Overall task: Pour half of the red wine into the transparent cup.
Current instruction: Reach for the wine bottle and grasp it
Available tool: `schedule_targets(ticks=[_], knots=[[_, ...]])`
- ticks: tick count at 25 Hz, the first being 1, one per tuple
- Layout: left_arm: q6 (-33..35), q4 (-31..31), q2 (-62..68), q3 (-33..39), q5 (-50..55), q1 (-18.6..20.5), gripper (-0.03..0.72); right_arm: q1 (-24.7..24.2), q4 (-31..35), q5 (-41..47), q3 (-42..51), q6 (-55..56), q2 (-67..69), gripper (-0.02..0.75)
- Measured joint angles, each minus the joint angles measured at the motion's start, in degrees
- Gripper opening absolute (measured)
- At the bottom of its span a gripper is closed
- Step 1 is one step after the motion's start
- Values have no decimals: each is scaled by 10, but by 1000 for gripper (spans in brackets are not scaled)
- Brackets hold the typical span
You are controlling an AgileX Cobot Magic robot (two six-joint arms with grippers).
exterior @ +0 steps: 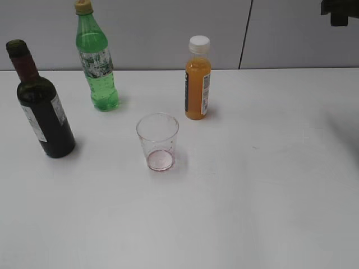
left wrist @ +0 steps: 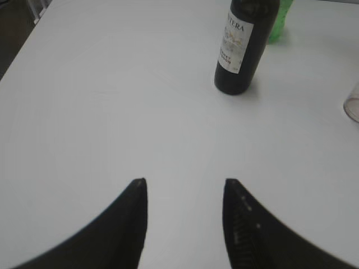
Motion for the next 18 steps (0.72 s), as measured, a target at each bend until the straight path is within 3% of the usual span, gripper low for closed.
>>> schedule_targets(ticks=[3,6,14,18], knots=[[0,0,0,0,0,0,332,-23,163,66,-54,-148,0,592],[0,0,0,0,0,0,332,-50,282,135,-98,-265,0,592],[0,0,0,0,0,0,332,-64,373,360,-177,-382,2,592],[0,0,0,0,0,0,332,-64,403,390,-180,-400,-1,592]])
